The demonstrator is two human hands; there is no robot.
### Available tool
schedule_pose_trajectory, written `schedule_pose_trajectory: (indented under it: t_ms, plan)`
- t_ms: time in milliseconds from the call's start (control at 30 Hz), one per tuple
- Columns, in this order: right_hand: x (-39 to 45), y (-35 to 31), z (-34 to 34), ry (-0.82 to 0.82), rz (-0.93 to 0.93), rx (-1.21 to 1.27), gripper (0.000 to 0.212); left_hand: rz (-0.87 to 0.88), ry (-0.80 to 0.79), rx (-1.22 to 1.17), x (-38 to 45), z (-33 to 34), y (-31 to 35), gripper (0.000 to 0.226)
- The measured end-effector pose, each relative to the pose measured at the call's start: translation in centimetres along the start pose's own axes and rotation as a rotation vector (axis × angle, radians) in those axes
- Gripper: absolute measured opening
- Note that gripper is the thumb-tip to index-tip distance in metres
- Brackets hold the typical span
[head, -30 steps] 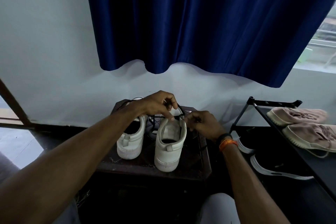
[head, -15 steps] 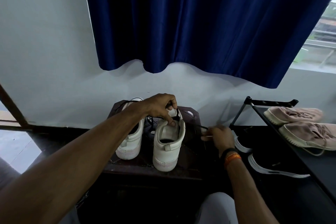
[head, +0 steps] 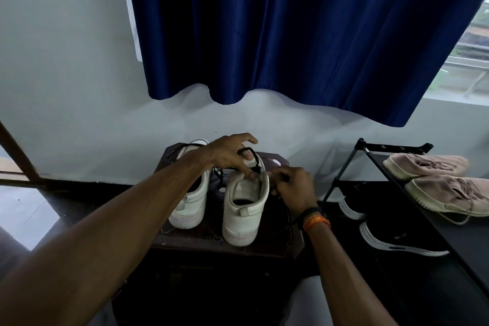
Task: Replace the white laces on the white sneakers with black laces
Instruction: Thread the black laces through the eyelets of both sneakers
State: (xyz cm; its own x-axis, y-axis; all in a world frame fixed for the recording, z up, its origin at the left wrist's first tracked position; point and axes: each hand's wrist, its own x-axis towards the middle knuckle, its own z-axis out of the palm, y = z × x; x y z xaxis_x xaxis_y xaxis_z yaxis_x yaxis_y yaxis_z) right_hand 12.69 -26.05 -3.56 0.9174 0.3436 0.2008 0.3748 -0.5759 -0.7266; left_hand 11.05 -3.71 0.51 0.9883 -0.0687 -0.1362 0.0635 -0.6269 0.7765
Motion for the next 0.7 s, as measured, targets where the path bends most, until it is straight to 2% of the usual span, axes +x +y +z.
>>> schedule_pose_trajectory:
  t_ms: [167,267,333,400,467,533,700]
  plan:
    - [-1.0,2.1,-1.0,0.157,0.283,-0.047,0.013,-0.053,-0.068,0.042,0.2,-0.2,0.3,0.104]
    - [-1.9,3.0,-1.8,0.113,0.402,-0.152,0.013,-0.08,-0.073,0.071,0.3,-0.3,0.5,0.103]
    - [-1.9,2.7,-1.9,0.095,0.348,-0.151,0.012,-0.088,-0.069,0.073,0.2,-0.3,0.4,0.098]
    - [-1.7,1.8,-2.0,0.094,0.193,-0.096,0.022,-0.094,-0.069,0.056,0.2,-0.2,0.4,0.092]
    - [-1.3,0.6,-1.8,0.026,0.049,-0.024,0.031,-0.095,-0.062,0.048,0.2,-0.1,0.4,0.087]
    - [-1.0,-0.5,-1.0,-0.044,-0.047,-0.004,0.028,-0.09,-0.052,0.039,0.1,-0.1,0.4,0.082]
    - [-0.5,-0.3,0.0,0.048,-0.014,-0.049,0.022,-0.092,-0.052,0.019,0.2,-0.1,0.2,0.071]
